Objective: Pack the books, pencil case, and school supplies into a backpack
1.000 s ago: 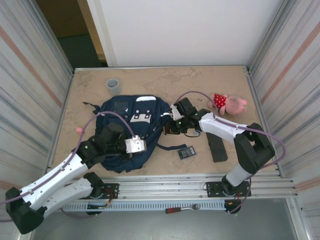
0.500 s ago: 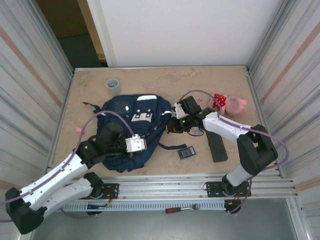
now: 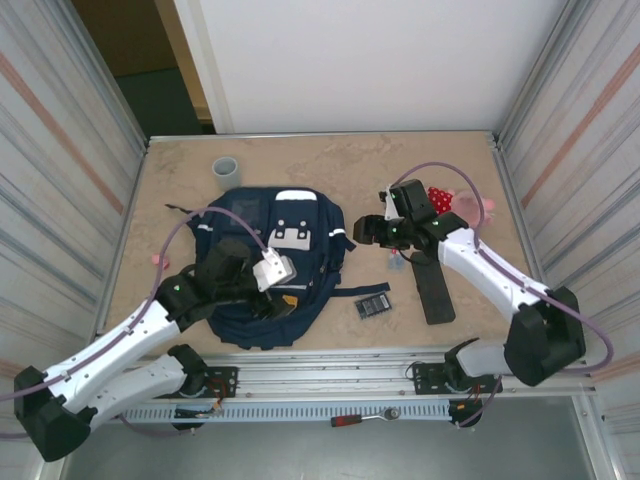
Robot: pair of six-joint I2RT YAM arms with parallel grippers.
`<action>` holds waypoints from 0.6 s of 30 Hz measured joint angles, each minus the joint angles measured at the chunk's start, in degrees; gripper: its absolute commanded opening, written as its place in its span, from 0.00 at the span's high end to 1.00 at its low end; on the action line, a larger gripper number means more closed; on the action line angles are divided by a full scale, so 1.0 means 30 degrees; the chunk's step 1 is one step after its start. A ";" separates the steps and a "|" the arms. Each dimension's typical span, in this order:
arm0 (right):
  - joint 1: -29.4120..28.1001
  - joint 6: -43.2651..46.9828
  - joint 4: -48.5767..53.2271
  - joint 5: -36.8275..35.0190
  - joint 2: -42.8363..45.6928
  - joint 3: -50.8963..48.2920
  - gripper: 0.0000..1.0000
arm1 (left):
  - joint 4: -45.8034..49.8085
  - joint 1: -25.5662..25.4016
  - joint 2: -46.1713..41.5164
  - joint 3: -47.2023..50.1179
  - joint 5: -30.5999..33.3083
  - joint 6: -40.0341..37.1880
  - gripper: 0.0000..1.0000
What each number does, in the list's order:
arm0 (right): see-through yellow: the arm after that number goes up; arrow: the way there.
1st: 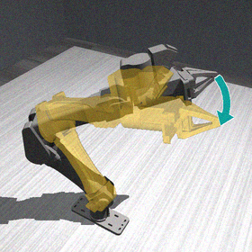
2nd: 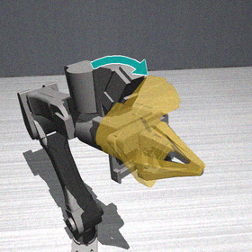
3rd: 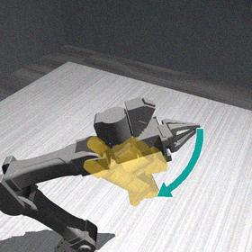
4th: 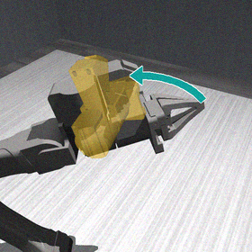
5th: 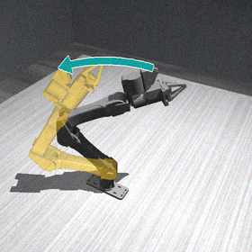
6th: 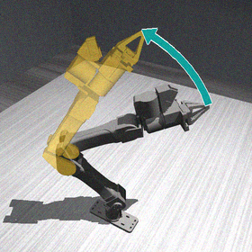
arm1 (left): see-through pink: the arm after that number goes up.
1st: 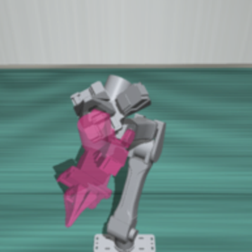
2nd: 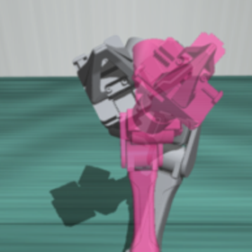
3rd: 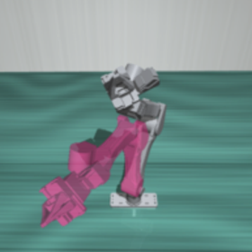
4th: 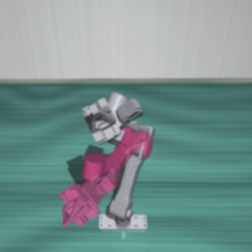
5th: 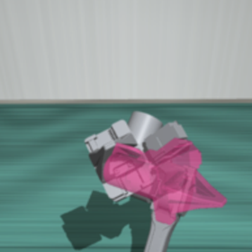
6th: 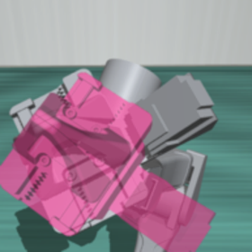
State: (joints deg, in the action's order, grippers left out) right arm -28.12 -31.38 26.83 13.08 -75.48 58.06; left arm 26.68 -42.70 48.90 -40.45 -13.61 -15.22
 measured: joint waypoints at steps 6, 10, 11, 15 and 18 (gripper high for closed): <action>-0.2929 -0.2106 -0.0109 -0.0240 0.0634 0.0000 0.32 | -0.0809 0.4291 -0.0889 0.0131 0.0561 0.5399 0.15; -0.5391 -0.3432 -0.0787 -0.0554 -0.0969 0.0044 0.32 | -0.0750 0.8058 -0.1188 0.0736 0.0350 0.8721 0.15; -0.5901 -0.3694 -0.0969 -0.0597 -0.1690 0.0117 0.32 | -0.0685 0.8903 -0.1129 0.0954 0.0233 0.9428 0.15; -0.7140 -0.4466 -0.1668 -0.0976 -0.4408 0.0357 0.32 | -0.0372 1.0404 -0.0525 0.2062 -0.0262 1.1336 0.18; -0.7431 -0.4874 -0.2033 -0.1217 -0.5552 0.0357 0.32 | -0.0328 1.0499 0.0379 0.2718 -0.0641 1.2196 0.22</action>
State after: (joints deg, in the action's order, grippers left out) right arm -50.41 -46.00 20.73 9.43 -92.14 59.13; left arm 25.69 -11.20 50.04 -32.29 -15.53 21.37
